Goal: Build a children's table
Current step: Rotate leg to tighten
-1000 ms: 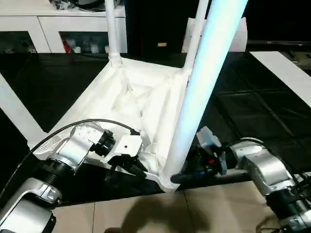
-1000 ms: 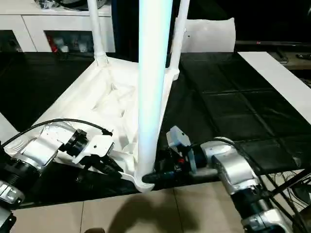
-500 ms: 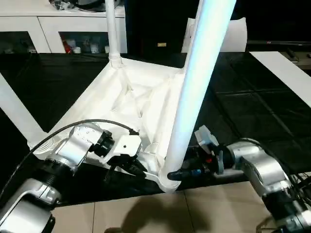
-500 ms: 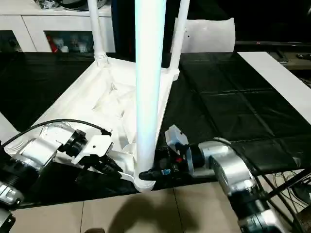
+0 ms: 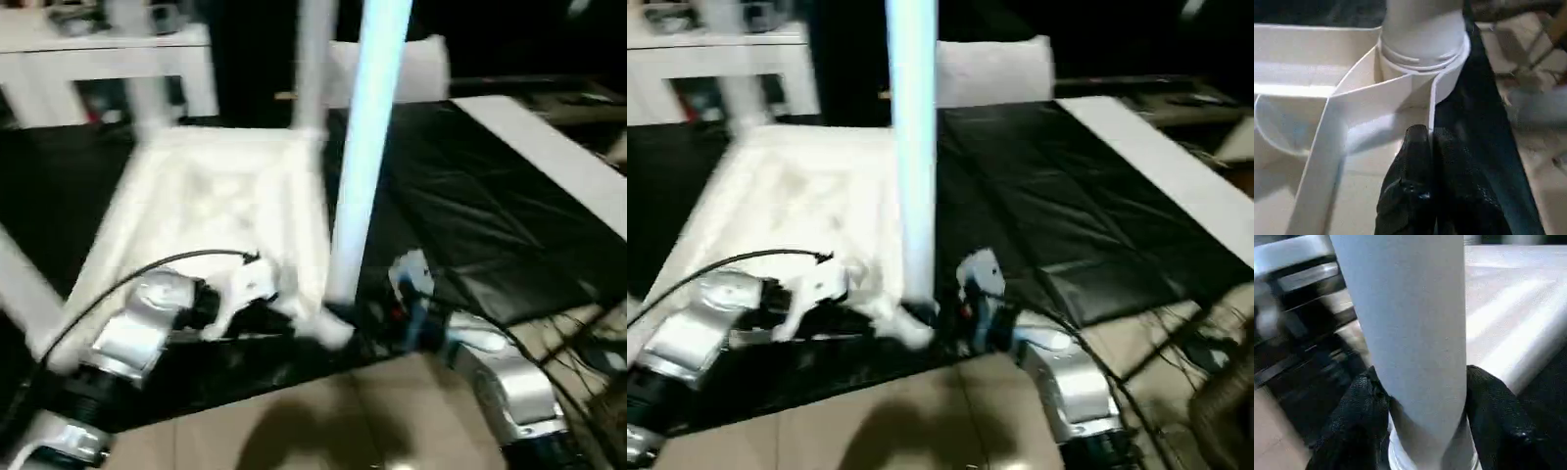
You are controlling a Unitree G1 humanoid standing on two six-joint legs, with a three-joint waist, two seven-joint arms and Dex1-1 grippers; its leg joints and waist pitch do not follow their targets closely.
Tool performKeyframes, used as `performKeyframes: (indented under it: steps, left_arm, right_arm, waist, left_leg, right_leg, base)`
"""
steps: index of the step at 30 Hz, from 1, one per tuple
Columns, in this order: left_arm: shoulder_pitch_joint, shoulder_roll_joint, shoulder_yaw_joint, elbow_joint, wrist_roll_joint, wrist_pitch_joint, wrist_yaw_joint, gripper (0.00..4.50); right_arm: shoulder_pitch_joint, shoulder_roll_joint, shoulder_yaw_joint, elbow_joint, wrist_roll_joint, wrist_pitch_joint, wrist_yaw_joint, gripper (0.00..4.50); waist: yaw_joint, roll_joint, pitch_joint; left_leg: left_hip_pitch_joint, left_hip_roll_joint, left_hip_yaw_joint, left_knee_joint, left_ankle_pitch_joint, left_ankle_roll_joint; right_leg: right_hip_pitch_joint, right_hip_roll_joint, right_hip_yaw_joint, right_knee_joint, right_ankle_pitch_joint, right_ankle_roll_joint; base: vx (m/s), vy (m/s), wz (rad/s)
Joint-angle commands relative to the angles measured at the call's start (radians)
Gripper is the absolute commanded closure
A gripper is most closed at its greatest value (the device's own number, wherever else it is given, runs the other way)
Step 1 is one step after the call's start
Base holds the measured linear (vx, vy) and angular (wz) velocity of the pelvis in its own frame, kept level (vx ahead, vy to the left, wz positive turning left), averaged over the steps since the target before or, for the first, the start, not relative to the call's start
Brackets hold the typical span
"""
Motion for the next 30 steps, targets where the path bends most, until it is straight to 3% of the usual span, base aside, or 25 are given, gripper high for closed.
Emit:
performKeyframes:
  steps: [1, 3, 6, 8, 10, 11, 13, 14, 15, 18, 20, 21, 23, 24, 27, 28, 30]
  left_arm:
    - [-0.008, -0.104, -0.042, -0.046, -0.007, 0.038, 0.090, 4.50]
    - [-0.030, -0.154, -0.036, -0.032, 0.011, 0.065, 0.162, 4.50]
    - [-0.060, -0.194, -0.040, -0.004, 0.030, 0.067, 0.222, 4.50]
    - [-0.087, -0.214, -0.044, 0.029, 0.049, 0.041, 0.248, 4.50]
    - [-0.098, -0.210, -0.051, 0.044, 0.055, 0.020, 0.250, 4.50]
    - [-0.101, -0.210, -0.051, 0.048, 0.060, 0.013, 0.255, 4.50]
    - [-0.114, -0.188, -0.054, 0.078, 0.073, -0.045, 0.235, 4.50]
    - [-0.123, -0.169, -0.052, 0.101, 0.079, -0.090, 0.219, 4.50]
    - [-0.126, -0.164, -0.051, 0.107, 0.080, -0.101, 0.214, 4.50]
    - [-0.134, -0.144, -0.045, 0.131, 0.079, -0.158, 0.198, 4.50]
    - [-0.151, -0.115, -0.034, 0.175, 0.082, -0.238, 0.191, 4.50]
    - [-0.152, -0.112, -0.033, 0.180, 0.083, -0.246, 0.190, 4.50]
    - [-0.159, -0.102, -0.013, 0.202, 0.069, -0.281, 0.182, 4.50]
    - [-0.159, -0.103, -0.001, 0.206, 0.059, -0.286, 0.182, 4.50]
    - [-0.136, -0.097, 0.051, 0.182, -0.008, -0.292, 0.155, 4.50]
    - [-0.133, -0.097, 0.053, 0.177, -0.012, -0.290, 0.152, 4.07]
    - [-0.110, -0.100, 0.070, 0.147, -0.048, -0.294, 0.143, 3.96]
  right_arm:
    - [-0.031, 0.093, 0.094, 0.055, -0.027, 0.062, -0.081, 2.51]
    - [-0.074, 0.159, 0.078, 0.114, -0.046, 0.063, -0.175, 2.52]
    - [-0.130, 0.232, 0.040, 0.186, -0.070, 0.078, -0.302, 2.53]
    - [-0.175, 0.281, 0.004, 0.245, -0.080, 0.091, -0.409, 2.53]
    - [-0.182, 0.294, -0.004, 0.255, -0.077, 0.079, -0.420, 2.53]
    - [-0.183, 0.300, -0.007, 0.256, -0.080, 0.073, -0.424, 2.18]
    - [-0.171, 0.306, -0.016, 0.237, -0.089, 0.053, -0.442, 2.18]
    - [-0.157, 0.308, -0.028, 0.219, -0.094, 0.040, -0.453, 1.95]
    - [-0.153, 0.308, -0.033, 0.214, -0.095, 0.037, -0.455, 1.75]
    - [-0.137, 0.296, -0.042, 0.187, -0.090, 0.024, -0.447, 1.70]
    - [-0.108, 0.241, -0.024, 0.129, -0.127, -0.012, -0.438, 1.39]
    - [-0.105, 0.234, -0.021, 0.123, -0.133, -0.017, -0.438, 1.33]
    - [-0.071, 0.199, -0.021, 0.062, -0.120, -0.004, -0.404, 1.30]
    - [-0.059, 0.187, -0.024, 0.041, -0.115, -0.007, -0.393, 1.12]
    - [0.016, 0.133, -0.067, -0.100, -0.038, -0.001, -0.320, 0.88]
    - [0.021, 0.130, -0.071, -0.110, -0.030, 0.002, -0.315, 0.79]
    - [0.047, 0.099, -0.076, -0.170, 0.010, 0.013, -0.265, 0.55]
  waist:
    - [0.000, 0.010, -0.035]
    - [-0.012, 0.009, -0.031]
    - [-0.024, 0.011, -0.027]
    - [-0.038, 0.015, -0.030]
    - [-0.043, 0.022, -0.031]
    - [-0.045, 0.021, -0.031]
    - [-0.044, 0.019, -0.031]
    - [-0.039, 0.017, -0.035]
    - [-0.039, 0.017, -0.035]
    - [-0.029, 0.016, -0.041]
    - [-0.011, 0.016, -0.046]
    - [-0.001, 0.012, -0.052]
    - [0.013, 0.009, -0.057]
    - [0.021, 0.014, -0.056]
    - [0.033, 0.011, -0.056]
    - [0.033, 0.011, -0.056]
    - [0.035, 0.007, -0.052]
  left_leg:
    - [-0.022, 0.008, -0.002, -0.077, -0.320, 0.028]
    - [-0.018, 0.006, -0.003, -0.076, -0.344, 0.029]
    - [-0.009, 0.000, -0.005, -0.068, -0.388, 0.032]
    - [-0.011, 0.001, -0.011, -0.070, -0.397, 0.032]
    - [-0.015, 0.008, -0.017, -0.077, -0.401, 0.034]
    - [-0.018, 0.009, -0.018, -0.080, -0.397, 0.037]
    - [-0.018, 0.009, -0.016, -0.082, -0.380, 0.038]
    - [-0.020, 0.009, -0.012, -0.083, -0.335, 0.040]
    - [-0.020, 0.009, -0.012, -0.083, -0.335, 0.040]
    - [-0.023, 0.015, -0.005, -0.084, -0.252, 0.042]
    - [-0.018, 0.014, 0.006, -0.079, -0.173, 0.051]
    - [-0.027, 0.013, 0.007, -0.076, -0.116, 0.051]
    - [-0.031, 0.010, 0.010, -0.068, -0.023, 0.061]
    - [-0.031, 0.011, 0.013, -0.067, -0.004, 0.066]
    - [-0.033, 0.013, 0.013, -0.067, -0.023, 0.072]
    - [-0.033, 0.013, 0.013, -0.067, -0.023, 0.072]
    - [-0.041, 0.011, 0.016, -0.067, -0.051, 0.070]
  right_leg:
    - [0.048, -0.067, 0.031, -0.112, -0.593, -0.004]
    - [0.042, -0.064, 0.029, -0.116, -0.603, -0.010]
    - [0.033, -0.065, 0.017, -0.132, -0.662, 0.012]
    - [0.040, -0.067, 0.012, -0.132, -0.640, 0.015]
    - [0.047, -0.071, 0.015, -0.127, -0.591, 0.000]
    - [0.049, -0.072, 0.020, -0.123, -0.558, -0.012]
    - [0.046, -0.072, 0.030, -0.115, -0.520, -0.039]
    - [0.046, -0.073, 0.041, -0.106, -0.475, -0.059]
    - [0.046, -0.073, 0.041, -0.106, -0.475, -0.059]
    - [0.049, -0.071, 0.058, -0.083, -0.375, -0.105]
    - [0.047, -0.068, 0.064, -0.078, -0.291, -0.125]
    - [0.055, -0.068, 0.068, -0.062, -0.224, -0.136]
    - [0.058, -0.064, 0.072, -0.042, -0.094, -0.151]
    - [0.058, -0.066, 0.072, -0.037, -0.061, -0.163]
    - [0.064, -0.066, 0.072, -0.036, -0.070, -0.156]
    - [0.064, -0.066, 0.072, -0.036, -0.070, -0.156]
    - [0.062, -0.066, 0.072, -0.042, -0.134, -0.140]
  base:
    - [0.000, 0.000, 0.00]
    - [0.000, 0.000, 0.00]
    - [0.000, 0.000, 0.00]
    - [0.000, 0.000, 0.00]
    - [0.000, 0.000, 0.00]
    - [0.000, 0.000, 0.00]
    - [0.000, 0.000, 0.00]
    - [0.000, 0.000, 0.00]
    - [0.000, 0.000, 0.00]
    - [0.000, 0.000, 0.00]
    - [0.025, -0.015, 0.03]
    - [0.054, -0.039, 0.04]
    - [0.027, -0.020, 0.02]
    - [0.000, 0.000, 0.00]
    - [0.000, 0.000, 0.00]
    - [0.000, 0.000, 0.00]
    - [0.000, 0.000, 0.00]
